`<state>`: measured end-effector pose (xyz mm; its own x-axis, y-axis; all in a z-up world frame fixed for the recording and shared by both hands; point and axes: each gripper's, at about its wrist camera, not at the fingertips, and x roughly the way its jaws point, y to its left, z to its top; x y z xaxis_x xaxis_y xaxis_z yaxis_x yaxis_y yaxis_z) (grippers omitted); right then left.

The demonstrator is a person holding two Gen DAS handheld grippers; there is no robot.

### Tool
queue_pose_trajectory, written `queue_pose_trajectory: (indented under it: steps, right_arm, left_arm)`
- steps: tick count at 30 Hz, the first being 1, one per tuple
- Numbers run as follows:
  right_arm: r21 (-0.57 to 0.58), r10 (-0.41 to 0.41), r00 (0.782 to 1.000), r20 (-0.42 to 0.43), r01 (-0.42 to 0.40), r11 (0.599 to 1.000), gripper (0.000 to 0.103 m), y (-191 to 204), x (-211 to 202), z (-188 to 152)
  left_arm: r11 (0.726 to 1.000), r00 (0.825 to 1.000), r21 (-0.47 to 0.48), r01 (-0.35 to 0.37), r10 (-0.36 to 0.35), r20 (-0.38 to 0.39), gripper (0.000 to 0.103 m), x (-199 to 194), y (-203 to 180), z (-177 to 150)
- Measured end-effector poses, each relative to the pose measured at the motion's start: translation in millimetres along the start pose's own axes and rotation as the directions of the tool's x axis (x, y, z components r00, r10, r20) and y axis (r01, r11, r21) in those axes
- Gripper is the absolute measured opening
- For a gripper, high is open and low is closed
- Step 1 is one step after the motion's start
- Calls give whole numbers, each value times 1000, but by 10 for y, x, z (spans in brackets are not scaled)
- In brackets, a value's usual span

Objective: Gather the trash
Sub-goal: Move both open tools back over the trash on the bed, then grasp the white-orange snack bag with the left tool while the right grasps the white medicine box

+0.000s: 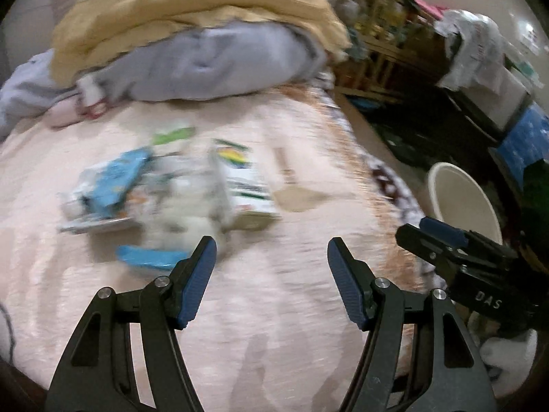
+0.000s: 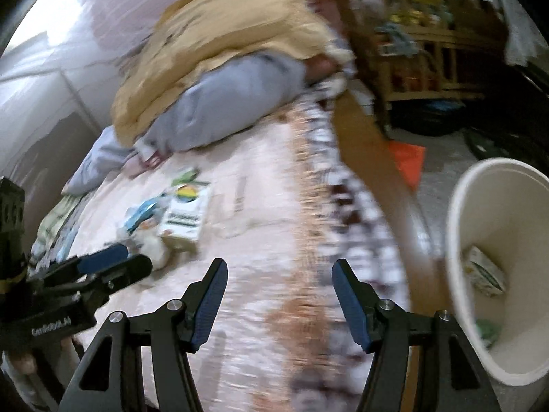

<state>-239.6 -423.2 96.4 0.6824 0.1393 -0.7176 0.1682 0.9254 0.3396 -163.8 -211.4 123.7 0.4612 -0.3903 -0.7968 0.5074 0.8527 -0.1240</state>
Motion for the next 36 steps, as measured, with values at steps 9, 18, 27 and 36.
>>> queue_pose_trajectory:
  steps: [9, 18, 27, 36]
  right_arm:
    - [-95, 118, 991, -67, -124, 988, 66, 654, 426, 107]
    - [-131, 140, 984, -112, -155, 979, 66, 973, 981, 401]
    - [-95, 130, 976, -177, -148, 984, 66, 969, 1448, 535]
    - [-71, 156, 972, -174, -171, 983, 54, 921, 1582, 462]
  left_arm:
    - [987, 995, -122, -102, 101, -10, 66, -259, 947, -236]
    - [954, 993, -277, -117, 116, -22, 66, -277, 1665, -346]
    - [895, 999, -444, -32, 36, 1, 66, 84, 2032, -170]
    - [788, 997, -611, 72, -69, 28, 51, 594, 2212, -135]
